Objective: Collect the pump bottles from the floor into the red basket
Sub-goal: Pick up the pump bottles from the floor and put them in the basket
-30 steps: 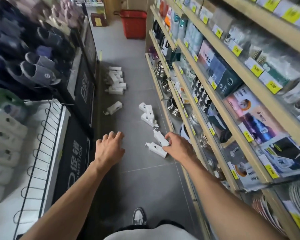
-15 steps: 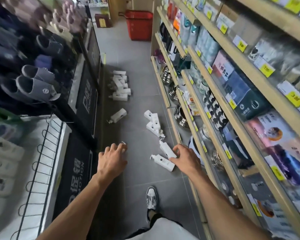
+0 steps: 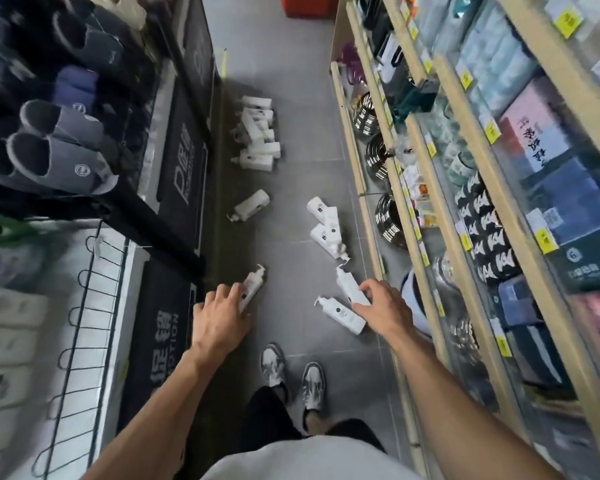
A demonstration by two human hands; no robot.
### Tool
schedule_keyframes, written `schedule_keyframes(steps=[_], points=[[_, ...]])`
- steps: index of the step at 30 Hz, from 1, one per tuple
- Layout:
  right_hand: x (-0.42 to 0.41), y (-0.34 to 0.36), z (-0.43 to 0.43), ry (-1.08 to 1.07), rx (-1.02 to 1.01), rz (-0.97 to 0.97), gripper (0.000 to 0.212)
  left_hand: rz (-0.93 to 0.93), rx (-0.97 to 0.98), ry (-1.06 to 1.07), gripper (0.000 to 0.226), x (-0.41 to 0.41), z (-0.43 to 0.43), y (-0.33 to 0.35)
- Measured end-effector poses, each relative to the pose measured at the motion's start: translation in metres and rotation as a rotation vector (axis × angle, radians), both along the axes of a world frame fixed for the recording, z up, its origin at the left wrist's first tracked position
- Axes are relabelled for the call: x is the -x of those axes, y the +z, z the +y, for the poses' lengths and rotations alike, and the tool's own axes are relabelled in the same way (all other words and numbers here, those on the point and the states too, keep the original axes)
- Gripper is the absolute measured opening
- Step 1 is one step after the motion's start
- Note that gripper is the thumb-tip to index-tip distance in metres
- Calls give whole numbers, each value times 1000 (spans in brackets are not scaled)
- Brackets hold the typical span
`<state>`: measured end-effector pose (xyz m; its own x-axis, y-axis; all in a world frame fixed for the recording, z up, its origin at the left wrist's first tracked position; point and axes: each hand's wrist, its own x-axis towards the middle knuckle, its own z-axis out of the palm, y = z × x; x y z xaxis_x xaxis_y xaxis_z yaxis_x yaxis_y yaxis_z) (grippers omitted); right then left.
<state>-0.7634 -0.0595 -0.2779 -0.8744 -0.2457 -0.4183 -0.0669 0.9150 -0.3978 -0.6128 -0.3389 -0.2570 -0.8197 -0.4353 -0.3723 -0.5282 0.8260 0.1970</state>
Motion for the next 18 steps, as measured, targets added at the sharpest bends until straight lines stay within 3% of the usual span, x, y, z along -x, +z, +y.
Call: schedule_keyframes(steps=[18], points=[[57,-125,-42,-130,-133,-212,42,-226,-116,39,60,80,-79,-114]])
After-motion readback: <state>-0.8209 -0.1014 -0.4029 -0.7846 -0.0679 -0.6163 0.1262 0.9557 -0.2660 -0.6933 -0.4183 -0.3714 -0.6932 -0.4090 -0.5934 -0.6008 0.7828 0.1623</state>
